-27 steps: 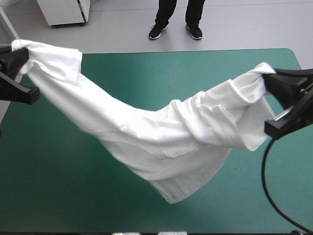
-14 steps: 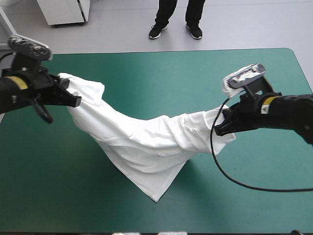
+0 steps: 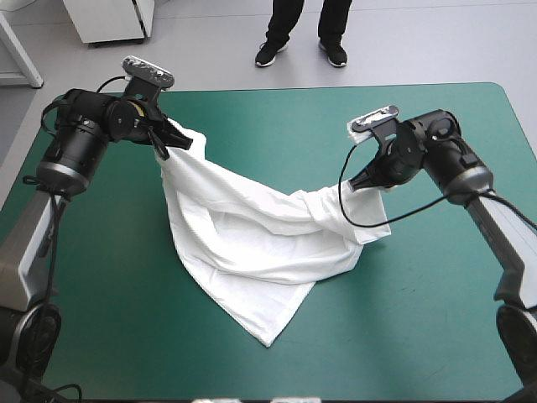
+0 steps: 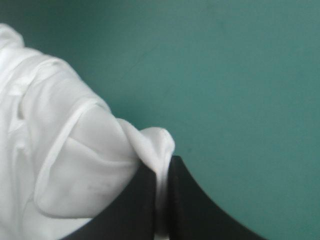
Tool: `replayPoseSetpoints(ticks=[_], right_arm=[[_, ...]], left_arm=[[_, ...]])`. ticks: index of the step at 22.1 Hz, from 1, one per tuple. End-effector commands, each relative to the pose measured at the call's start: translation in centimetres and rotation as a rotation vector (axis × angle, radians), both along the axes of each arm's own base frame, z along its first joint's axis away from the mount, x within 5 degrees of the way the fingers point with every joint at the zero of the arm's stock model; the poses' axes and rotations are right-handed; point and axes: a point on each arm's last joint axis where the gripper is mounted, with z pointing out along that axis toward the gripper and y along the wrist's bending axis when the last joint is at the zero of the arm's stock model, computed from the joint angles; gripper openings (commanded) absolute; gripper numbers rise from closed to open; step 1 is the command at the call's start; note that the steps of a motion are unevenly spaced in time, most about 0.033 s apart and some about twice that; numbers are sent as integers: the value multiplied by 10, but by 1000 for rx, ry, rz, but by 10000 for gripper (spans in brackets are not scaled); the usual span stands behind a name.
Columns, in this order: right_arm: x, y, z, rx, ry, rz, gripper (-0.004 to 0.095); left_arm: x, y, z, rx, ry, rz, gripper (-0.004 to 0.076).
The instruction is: Fold the cloth
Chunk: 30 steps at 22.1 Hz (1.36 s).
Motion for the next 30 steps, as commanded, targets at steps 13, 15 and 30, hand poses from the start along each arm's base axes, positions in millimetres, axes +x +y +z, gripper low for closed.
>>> replayPoseSetpoints(ticks=[13, 15, 30], right_arm=[[105, -1, -43, 72, -28, 1, -17], [105, -4, -44, 76, -13, 0, 1], [60, -87, 32, 373, -30, -50, 404]], left_arm=[[91, 17, -54, -23, -140, 69, -9], [89, 17, -58, -19, -95, 72, -4], [5, 12, -12, -126, 289, -30, 465]])
